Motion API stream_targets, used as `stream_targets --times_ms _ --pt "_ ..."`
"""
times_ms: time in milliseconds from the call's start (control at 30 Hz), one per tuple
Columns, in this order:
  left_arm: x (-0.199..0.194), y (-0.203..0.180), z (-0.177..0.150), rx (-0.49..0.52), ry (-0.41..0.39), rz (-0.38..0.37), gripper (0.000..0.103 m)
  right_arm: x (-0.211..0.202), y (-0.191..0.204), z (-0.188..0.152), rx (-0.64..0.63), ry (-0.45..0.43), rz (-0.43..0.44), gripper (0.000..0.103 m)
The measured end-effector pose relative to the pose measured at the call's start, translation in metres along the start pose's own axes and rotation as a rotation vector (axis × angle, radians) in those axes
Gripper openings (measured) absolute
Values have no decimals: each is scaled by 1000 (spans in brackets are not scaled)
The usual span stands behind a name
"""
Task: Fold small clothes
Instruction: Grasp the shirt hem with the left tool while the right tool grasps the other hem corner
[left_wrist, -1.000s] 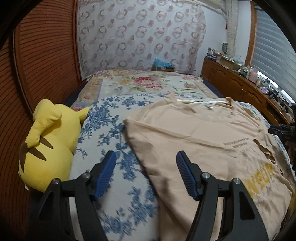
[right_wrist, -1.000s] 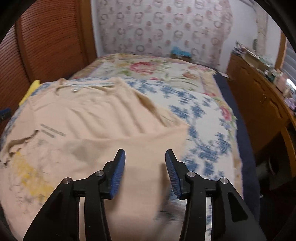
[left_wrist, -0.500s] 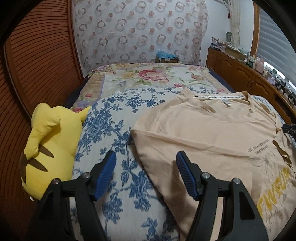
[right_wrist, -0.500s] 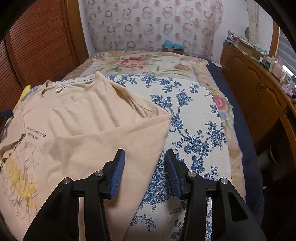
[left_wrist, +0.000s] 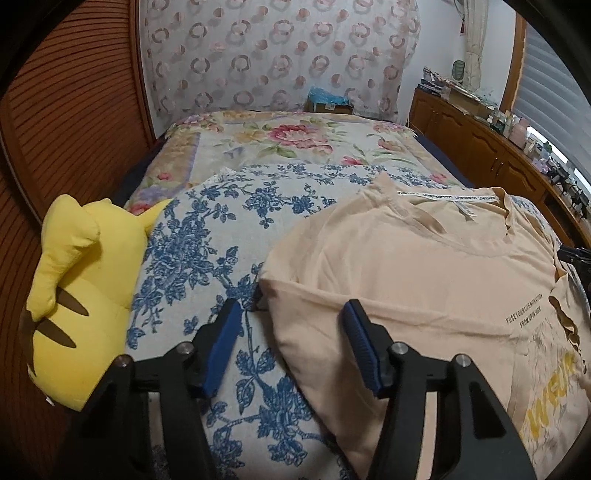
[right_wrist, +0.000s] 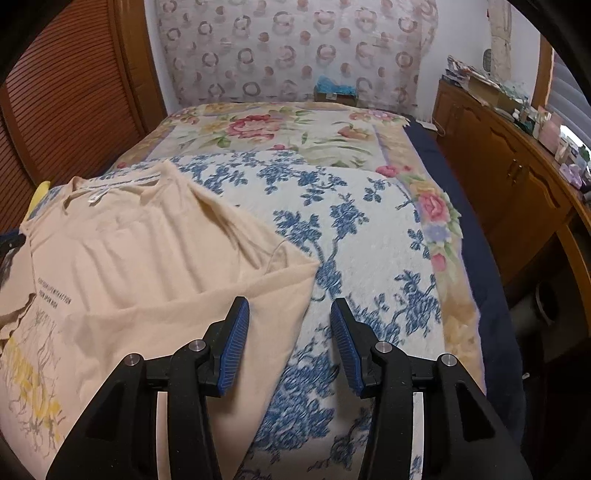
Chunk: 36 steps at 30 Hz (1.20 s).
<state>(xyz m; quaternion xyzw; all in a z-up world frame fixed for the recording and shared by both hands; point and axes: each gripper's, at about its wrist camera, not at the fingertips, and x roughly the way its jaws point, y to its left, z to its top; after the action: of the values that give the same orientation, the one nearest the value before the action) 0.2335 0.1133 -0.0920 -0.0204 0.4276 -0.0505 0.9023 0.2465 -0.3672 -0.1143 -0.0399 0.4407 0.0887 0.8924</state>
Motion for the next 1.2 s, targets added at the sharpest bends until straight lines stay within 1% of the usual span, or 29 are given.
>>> stream_targets --times_ms 233,300,333,400,433,500,533,567,633,733,833,900,967,1033,1100,1200 --pt "7 -3 8 25 6 -15 55 6 -3 6 -22 13 59 47" --pt "8 -3 12 32 4 -17 44 7 -4 7 -25 10 71 47" --pt "9 -3 13 36 3 -16 37 7 -3 7 -30 7 75 47" --pt "9 -5 14 48 4 -43 24 7 1 7 -41 2 82 44" --pt "8 -6 15 52 6 -68 15 7 3 7 -48 0 83 40" --pt "8 -7 16 55 13 -78 10 7 9 8 -54 0 79 30" --pt "7 -7 17 58 17 -81 6 7 12 9 -49 5 96 16" --pt "4 -8 19 60 13 -92 4 6 15 9 -49 7 105 8" --pt "-9 -11 21 62 -14 -98 3 3 24 9 -65 0 96 7" --pt "-40 -15 26 59 -75 -120 2 -18 40 10 -96 -67 100 6" --pt "-76 -20 25 69 -135 -136 2 -62 49 12 -89 -167 126 5" --pt "-105 -23 20 76 -177 -153 2 -90 54 10 -91 -215 149 5" --pt "-132 -28 11 92 -215 -161 2 -121 58 5 -102 -253 160 5" --pt "-154 -32 -3 104 -243 -173 2 -144 60 -2 -110 -277 170 5" --pt "-175 -32 -20 99 -269 -188 2 -169 62 -14 -126 -300 176 4" --pt "-199 -35 -45 87 -296 -210 2 -195 58 -36 -130 -311 185 2"
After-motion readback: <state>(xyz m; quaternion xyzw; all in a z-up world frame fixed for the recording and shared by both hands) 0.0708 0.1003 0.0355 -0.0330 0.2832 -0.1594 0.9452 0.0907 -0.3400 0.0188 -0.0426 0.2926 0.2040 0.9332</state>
